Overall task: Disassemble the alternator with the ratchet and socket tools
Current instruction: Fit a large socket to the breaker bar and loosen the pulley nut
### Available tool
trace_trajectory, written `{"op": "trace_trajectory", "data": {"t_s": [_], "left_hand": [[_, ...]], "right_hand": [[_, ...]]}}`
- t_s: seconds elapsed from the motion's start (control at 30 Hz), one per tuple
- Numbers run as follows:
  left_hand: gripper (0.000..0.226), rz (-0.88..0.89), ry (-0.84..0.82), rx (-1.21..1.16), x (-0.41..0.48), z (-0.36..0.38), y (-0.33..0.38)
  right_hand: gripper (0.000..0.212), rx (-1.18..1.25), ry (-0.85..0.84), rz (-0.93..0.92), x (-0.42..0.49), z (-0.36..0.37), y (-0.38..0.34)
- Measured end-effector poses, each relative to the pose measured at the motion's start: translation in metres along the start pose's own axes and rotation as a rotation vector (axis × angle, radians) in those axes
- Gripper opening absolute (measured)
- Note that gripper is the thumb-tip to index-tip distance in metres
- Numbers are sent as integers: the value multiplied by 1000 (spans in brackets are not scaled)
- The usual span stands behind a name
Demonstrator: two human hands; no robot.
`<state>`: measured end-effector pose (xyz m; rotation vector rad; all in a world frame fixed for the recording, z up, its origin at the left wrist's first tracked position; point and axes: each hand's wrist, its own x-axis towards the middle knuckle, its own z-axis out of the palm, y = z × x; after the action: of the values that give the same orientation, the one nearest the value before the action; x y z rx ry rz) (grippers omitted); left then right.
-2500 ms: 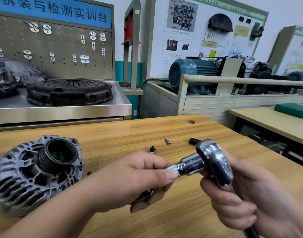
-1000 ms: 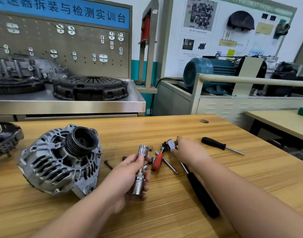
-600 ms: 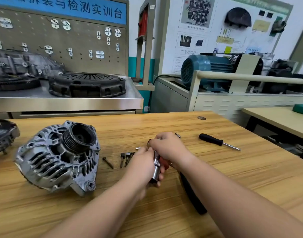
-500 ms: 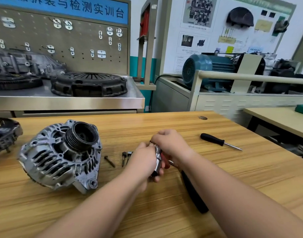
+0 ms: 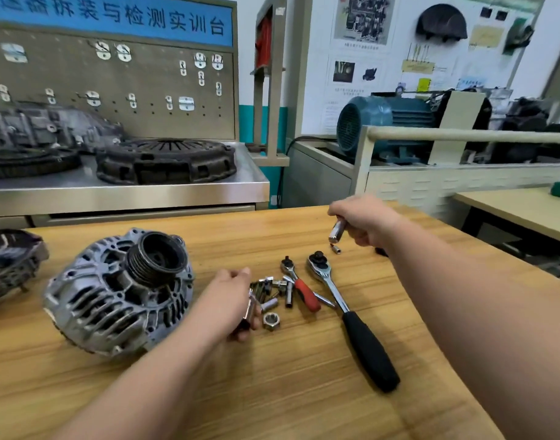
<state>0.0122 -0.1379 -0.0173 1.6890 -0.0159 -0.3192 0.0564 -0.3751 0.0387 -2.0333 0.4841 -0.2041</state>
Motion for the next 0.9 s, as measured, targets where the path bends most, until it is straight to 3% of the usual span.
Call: {"op": "trace_trajectory", "data": {"t_s": [0.13,0.33,0.57,0.77,0.9], "left_hand": [[16,17,-105,125,16,19,0],[34,251,-193,760,14,30,-15],[39,587,9,1062,16,50,-33],[45,668,42,1050,22,50,-41],[60,704,36,1111,19,44,-43]], "right_hand": [[15,-360,-312,19,-12,25,14],[25,-646,-472,37,-26,34,31],[51,-826,-319,-60,-34,44,33],[34,-808,-220,-166,-42,47,37],[12,-653,-62,-318,-50,51,24]]}}
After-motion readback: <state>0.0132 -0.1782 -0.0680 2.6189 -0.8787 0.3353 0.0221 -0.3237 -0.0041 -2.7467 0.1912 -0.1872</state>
